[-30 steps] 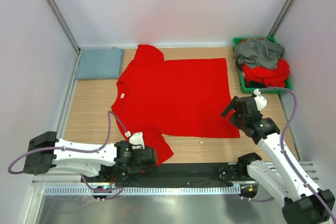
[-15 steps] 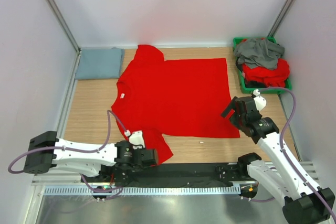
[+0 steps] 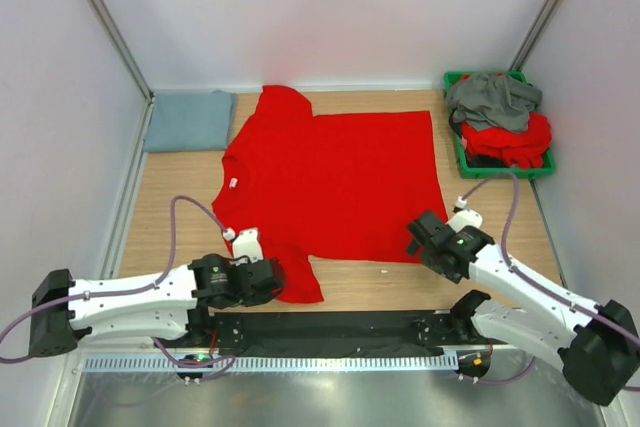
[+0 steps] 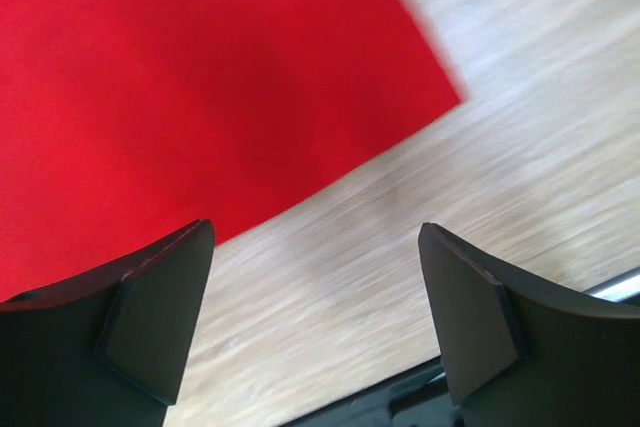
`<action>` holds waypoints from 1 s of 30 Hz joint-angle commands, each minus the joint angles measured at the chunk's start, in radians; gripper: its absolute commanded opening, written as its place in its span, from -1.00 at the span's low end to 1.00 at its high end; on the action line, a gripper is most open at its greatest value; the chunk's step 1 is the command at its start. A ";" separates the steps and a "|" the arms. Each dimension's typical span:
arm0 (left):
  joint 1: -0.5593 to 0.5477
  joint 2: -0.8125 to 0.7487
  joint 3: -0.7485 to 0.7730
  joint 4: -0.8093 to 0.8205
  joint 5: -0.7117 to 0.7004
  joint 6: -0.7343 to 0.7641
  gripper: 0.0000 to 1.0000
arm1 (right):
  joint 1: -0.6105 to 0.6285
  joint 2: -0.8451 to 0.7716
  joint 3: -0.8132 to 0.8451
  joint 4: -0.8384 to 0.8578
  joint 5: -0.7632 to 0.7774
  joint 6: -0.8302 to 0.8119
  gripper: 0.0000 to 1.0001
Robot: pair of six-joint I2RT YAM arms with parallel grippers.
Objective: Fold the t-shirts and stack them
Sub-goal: Fold the tshirt
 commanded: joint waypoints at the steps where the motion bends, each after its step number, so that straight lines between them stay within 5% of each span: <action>1: 0.042 -0.015 0.026 0.022 -0.015 0.121 -1.00 | -0.187 -0.080 -0.068 0.051 -0.063 -0.026 0.75; 4: 0.075 -0.039 0.020 0.049 0.001 0.170 -1.00 | -0.347 -0.066 -0.088 0.096 -0.165 -0.090 0.66; 14: 0.143 -0.070 -0.019 0.124 0.071 0.239 -1.00 | -0.397 0.033 -0.074 0.125 -0.096 -0.065 0.16; 23: 0.154 -0.076 -0.005 0.110 0.074 0.262 -1.00 | -0.447 0.069 -0.126 0.224 -0.100 -0.079 0.07; 30: 0.157 -0.077 0.006 0.083 0.082 0.261 -1.00 | -0.449 0.024 -0.134 0.258 -0.111 -0.096 -0.83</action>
